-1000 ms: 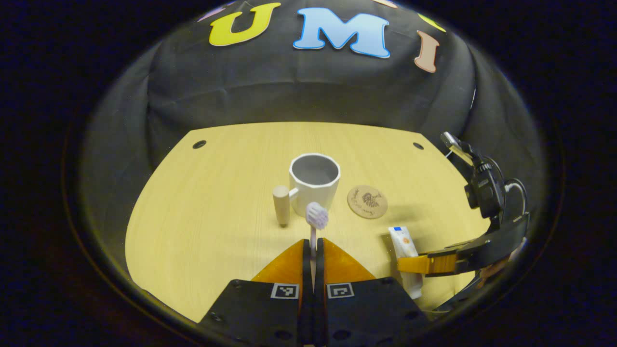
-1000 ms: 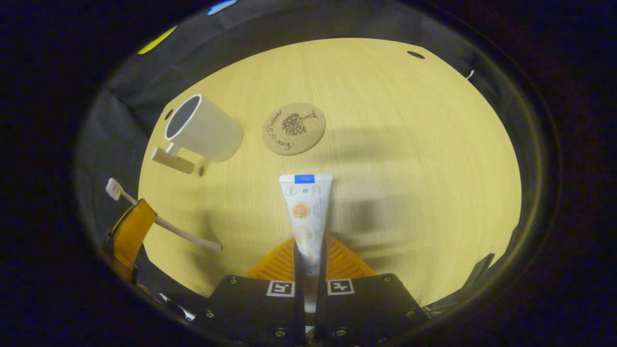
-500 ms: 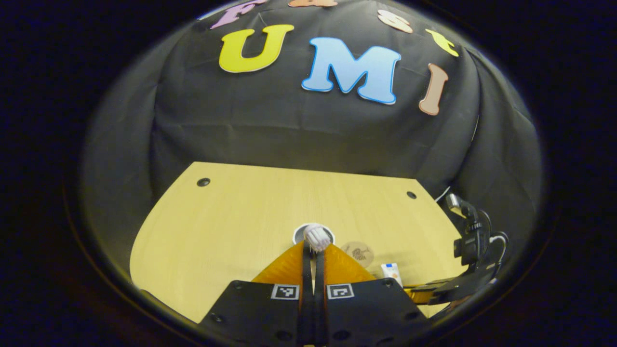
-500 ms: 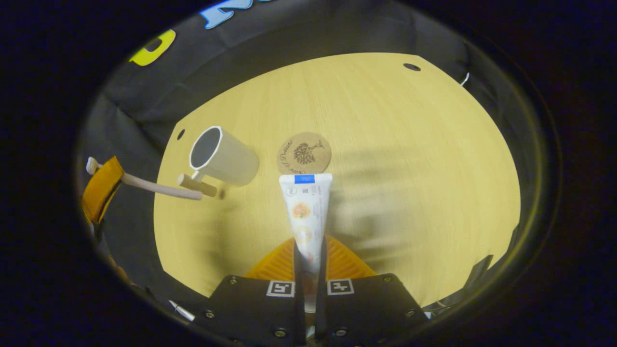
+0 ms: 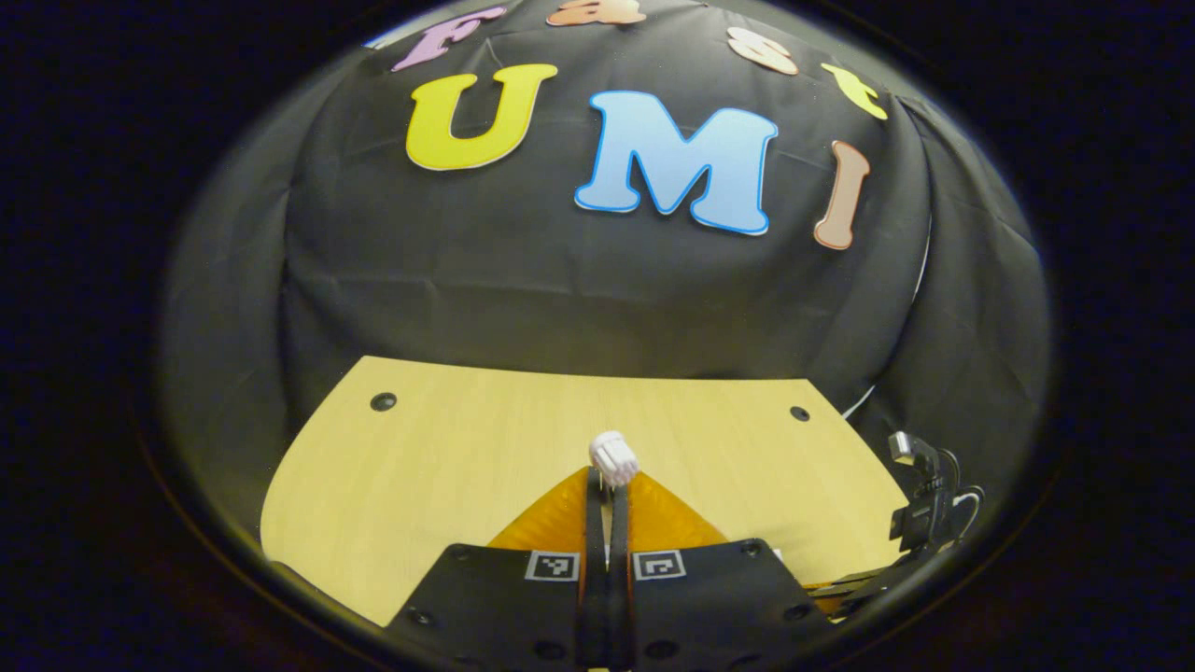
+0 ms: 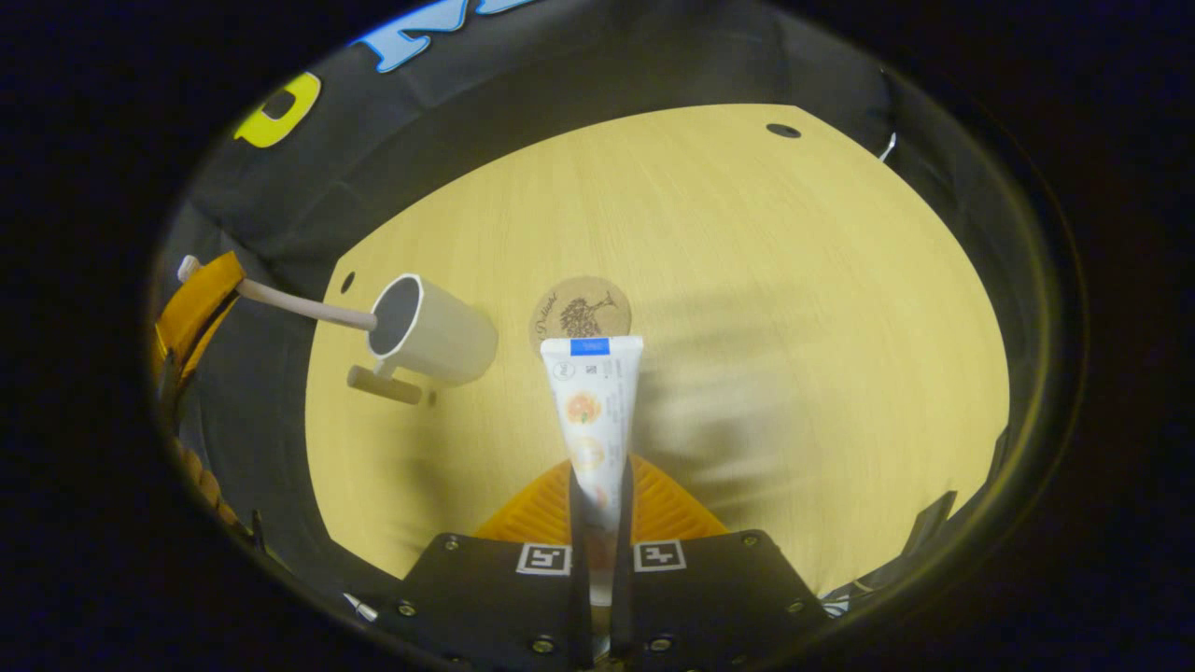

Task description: Put the toothbrush and toothpaste on the desktop into the cup, then pick up the cup and place it on the coaster on the desktop.

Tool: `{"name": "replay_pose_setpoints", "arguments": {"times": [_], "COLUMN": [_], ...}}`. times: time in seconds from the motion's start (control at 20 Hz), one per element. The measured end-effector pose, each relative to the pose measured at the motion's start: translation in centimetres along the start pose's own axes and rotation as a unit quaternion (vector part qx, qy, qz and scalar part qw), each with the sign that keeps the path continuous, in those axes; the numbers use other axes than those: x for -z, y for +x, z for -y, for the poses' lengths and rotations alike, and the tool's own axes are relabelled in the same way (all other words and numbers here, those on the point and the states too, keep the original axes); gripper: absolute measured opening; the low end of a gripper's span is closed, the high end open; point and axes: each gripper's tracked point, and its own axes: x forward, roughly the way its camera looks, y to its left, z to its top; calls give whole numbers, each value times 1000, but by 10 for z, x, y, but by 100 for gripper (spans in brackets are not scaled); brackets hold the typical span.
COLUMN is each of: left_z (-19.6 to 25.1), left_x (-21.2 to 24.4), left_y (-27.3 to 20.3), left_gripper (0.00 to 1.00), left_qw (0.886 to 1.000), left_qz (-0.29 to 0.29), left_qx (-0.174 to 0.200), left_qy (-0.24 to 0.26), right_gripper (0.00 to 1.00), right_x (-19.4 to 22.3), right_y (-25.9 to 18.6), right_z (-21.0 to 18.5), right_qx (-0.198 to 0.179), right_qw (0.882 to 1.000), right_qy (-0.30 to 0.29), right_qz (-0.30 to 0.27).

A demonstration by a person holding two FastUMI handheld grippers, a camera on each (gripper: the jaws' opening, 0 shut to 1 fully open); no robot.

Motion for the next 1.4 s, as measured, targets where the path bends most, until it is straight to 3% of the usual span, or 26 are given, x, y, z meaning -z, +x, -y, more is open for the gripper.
{"name": "replay_pose_setpoints", "arguments": {"times": [0.35, 0.7, 1.0, 1.1, 1.3, 1.4], "left_z": [-15, -16, -16, -16, -20, -29], "left_x": [35, 74, 82, 81, 81, 85], "left_y": [25, 28, 27, 31, 28, 24], "left_gripper": [7, 7, 13, 17, 9, 13], "left_qw": [999, 997, 995, 995, 995, 995], "left_qz": [-37, -70, -84, -84, -87, -89], "left_qx": [-6, -1, 12, 10, 7, 5], "left_qy": [9, 44, 44, 49, 45, 42], "right_gripper": [10, 10, 10, 10, 10, 10], "right_x": [-11, -29, -38, -45, -74, -91], "right_y": [0, -6, -14, -15, -27, -30], "right_z": [8, -12, -24, -32, -50, -64], "right_qx": [3, -15, -27, -33, -49, -59], "right_qw": [1000, 1000, 999, 999, 995, 992], "right_qy": [17, 11, 8, 12, 12, 8], "right_qz": [5, 23, 32, 42, 82, 107]}}
